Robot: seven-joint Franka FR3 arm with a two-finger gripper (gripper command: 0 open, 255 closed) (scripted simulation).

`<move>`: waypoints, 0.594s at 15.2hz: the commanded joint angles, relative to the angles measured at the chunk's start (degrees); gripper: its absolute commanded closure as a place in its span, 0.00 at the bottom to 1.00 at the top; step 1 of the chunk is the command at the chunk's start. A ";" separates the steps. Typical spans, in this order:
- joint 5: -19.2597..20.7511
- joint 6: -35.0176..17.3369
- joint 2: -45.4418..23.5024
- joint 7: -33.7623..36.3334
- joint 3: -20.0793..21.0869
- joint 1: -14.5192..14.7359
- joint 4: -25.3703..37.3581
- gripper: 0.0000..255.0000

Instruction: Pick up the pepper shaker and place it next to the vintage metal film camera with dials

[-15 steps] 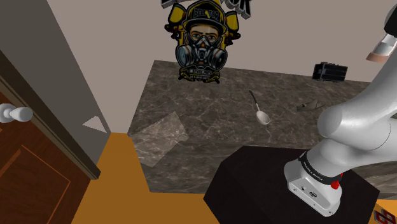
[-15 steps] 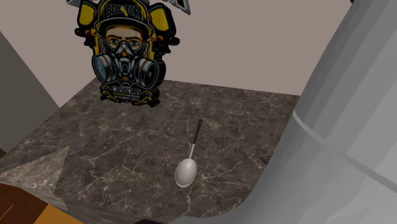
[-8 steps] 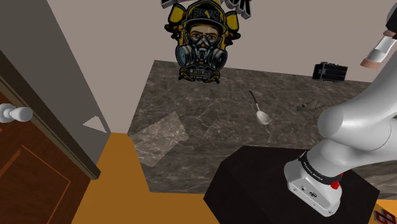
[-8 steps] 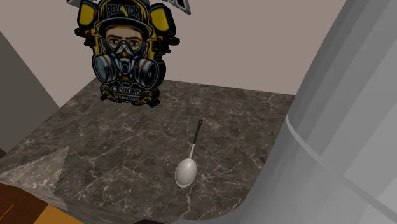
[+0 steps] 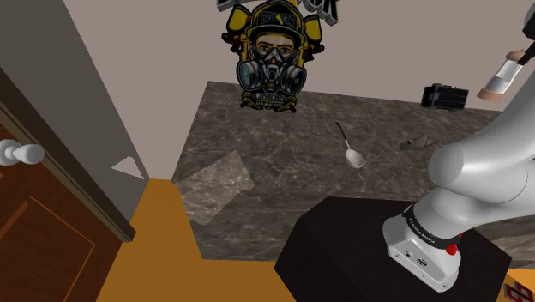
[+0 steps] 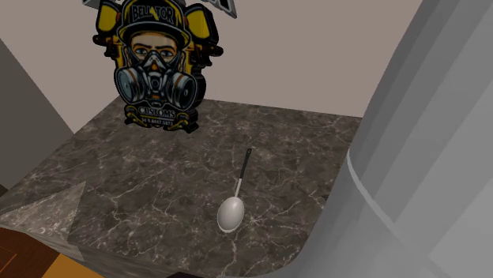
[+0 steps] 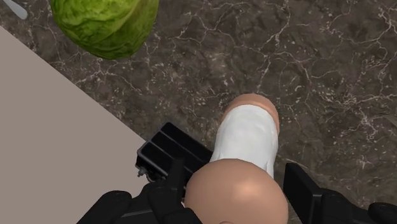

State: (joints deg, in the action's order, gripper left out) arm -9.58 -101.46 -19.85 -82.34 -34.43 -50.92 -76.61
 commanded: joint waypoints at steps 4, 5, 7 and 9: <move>0.39 -4.34 0.81 0.05 0.05 0.81 -5.05 1.00; 0.42 -5.15 0.88 0.05 0.07 0.93 -5.92 1.00; 0.44 -6.73 0.97 0.04 0.12 1.13 -7.59 1.00; 0.42 -8.28 0.99 0.01 0.18 1.30 -9.18 1.00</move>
State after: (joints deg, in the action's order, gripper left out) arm -9.04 -108.90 -18.70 -82.28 -34.32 -49.63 -85.14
